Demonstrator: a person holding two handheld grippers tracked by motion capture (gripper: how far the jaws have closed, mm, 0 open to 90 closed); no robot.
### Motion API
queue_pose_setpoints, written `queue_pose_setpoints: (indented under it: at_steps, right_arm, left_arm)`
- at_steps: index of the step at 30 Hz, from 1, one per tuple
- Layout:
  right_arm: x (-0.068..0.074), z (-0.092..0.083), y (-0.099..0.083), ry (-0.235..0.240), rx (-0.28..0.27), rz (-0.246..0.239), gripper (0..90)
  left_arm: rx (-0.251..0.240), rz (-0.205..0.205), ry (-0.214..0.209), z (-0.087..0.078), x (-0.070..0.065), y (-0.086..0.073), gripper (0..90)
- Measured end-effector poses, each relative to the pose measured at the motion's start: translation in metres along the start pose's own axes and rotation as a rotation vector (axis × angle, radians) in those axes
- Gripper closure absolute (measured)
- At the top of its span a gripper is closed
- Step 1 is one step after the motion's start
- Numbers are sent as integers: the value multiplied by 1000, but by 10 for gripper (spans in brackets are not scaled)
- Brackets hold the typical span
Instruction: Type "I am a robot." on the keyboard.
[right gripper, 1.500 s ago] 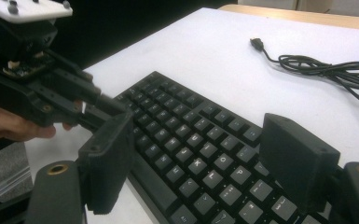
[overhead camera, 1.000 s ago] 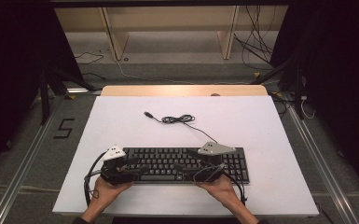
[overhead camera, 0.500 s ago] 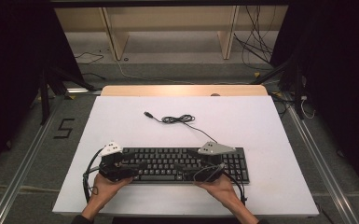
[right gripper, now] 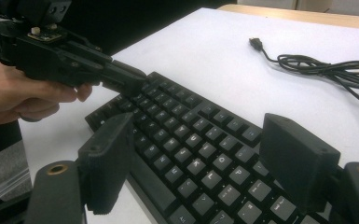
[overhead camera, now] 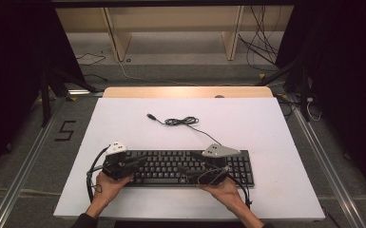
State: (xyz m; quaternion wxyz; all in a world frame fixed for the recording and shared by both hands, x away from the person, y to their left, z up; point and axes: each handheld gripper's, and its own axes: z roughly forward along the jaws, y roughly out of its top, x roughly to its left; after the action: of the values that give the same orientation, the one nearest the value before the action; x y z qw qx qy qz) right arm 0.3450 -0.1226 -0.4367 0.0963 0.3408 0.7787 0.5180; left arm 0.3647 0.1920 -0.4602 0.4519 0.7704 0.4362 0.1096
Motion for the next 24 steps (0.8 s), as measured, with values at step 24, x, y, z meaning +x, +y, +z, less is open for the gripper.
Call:
queue_pose_setpoints:
  at_steps: [24]
  right_arm:
    - [0, 0, 0, 1, 1, -1, 274]
  left_arm:
    - [120, 46, -3, 33, -6, 5, 889]
